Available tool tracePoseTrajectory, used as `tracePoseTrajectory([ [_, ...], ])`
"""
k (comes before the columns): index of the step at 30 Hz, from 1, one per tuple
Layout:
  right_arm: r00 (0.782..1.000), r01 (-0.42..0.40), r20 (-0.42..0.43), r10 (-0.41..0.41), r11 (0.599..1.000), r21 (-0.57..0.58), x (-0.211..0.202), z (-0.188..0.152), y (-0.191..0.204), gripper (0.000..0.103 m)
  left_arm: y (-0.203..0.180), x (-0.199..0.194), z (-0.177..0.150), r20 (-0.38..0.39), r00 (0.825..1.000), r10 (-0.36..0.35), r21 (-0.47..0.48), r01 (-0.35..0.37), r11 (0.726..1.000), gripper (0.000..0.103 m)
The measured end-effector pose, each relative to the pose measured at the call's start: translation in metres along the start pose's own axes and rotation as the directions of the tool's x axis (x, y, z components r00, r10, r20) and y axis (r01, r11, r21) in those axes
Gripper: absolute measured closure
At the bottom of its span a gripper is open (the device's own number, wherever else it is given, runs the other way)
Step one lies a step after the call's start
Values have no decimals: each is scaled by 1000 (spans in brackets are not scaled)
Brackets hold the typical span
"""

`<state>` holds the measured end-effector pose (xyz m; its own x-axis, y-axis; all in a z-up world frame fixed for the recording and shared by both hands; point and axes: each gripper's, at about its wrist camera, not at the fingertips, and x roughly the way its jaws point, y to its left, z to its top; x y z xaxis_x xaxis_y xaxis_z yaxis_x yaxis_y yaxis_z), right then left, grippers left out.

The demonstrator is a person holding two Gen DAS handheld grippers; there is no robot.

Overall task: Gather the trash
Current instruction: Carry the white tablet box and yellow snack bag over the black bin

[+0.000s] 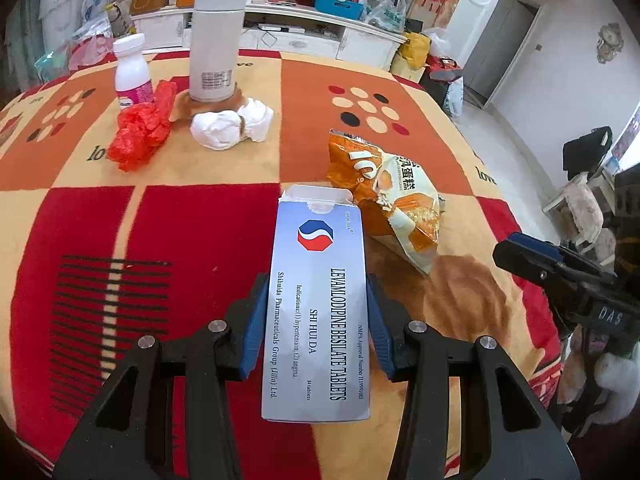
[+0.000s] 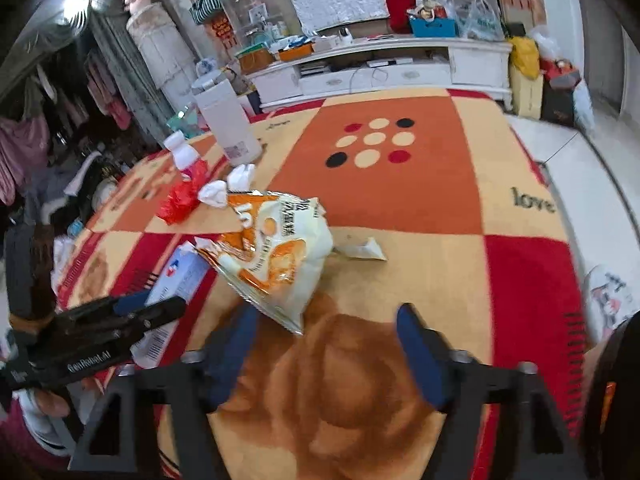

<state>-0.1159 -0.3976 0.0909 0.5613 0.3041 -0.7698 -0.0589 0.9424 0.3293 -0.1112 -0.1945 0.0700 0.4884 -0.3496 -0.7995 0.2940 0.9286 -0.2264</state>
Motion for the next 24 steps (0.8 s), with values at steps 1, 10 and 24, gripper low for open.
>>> tracePoseTrajectory([
  [1,1000,-15,-6,15,1000,12,3,1,1,31,2,-2,-1,2,1000,4,-1,-4,1000,59],
  [10,996,-46,-75,51,996,78,65,23,27,16,46,-25,-14,15,998,59,-59,-58,997,59],
  [24,999,14,-39,-16,998,-61,57,13,27,76,32,-17,-14,16,1000,-6,-55,6,998,59],
])
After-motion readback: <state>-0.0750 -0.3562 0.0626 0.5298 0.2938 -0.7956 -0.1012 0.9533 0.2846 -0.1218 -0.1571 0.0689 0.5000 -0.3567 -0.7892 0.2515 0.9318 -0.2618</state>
